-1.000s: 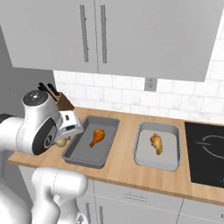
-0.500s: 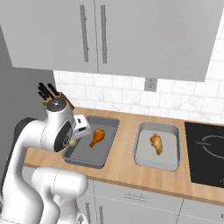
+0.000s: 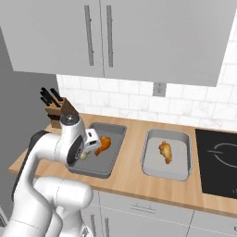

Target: Place one cucumber and one chicken drumstick in each tupperware on the nearby counter, to pack two identical lunches.

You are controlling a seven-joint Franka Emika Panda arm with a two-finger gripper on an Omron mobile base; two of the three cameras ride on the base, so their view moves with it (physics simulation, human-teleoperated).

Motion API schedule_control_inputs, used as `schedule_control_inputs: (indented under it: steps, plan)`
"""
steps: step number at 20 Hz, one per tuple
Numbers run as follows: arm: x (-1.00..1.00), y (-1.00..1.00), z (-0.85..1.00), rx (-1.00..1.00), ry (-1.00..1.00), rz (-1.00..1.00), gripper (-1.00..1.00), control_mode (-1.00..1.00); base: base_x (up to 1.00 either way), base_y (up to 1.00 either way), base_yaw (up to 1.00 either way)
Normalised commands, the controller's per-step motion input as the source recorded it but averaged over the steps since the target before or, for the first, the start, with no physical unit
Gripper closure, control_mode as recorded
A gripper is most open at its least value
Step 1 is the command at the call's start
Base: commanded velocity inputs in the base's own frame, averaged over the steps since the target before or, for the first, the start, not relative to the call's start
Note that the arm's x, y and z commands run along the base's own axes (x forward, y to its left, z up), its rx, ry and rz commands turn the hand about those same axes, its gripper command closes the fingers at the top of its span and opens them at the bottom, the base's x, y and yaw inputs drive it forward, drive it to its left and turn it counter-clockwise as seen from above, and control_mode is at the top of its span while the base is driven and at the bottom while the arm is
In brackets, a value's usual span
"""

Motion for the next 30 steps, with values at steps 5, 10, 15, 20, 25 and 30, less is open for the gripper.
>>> schedule_control_inputs:
  steps: [5, 10, 15, 20, 25, 30]
  plan:
    - [0.22, -0.03, -0.55, 0.00, 0.10, 0.00, 1.00, -1.00, 0.00, 0.00, 0.00]
    - [0.11, -0.16, -0.45, 0.00, 0.00, 0.00, 1.00, -1.00, 0.00, 0.00, 0.00]
    - [0.19, -0.09, -0.47, 0.00, 0.00, 0.00, 1.00, -1.00, 0.00, 0.00, 0.00]
    - [0.32, 0.00, -0.55, 0.00, 0.00, 0.00, 1.00, -1.00, 0.00, 0.00, 0.00]
    - [0.45, 0.00, -0.61, 0.00, 0.00, 0.00, 1.00, -1.00, 0.00, 0.00, 0.00]
    - [0.47, 0.03, -0.70, -0.02, 0.00, 0.01, 1.00, -1.00, 0.00, 0.00, 0.00]
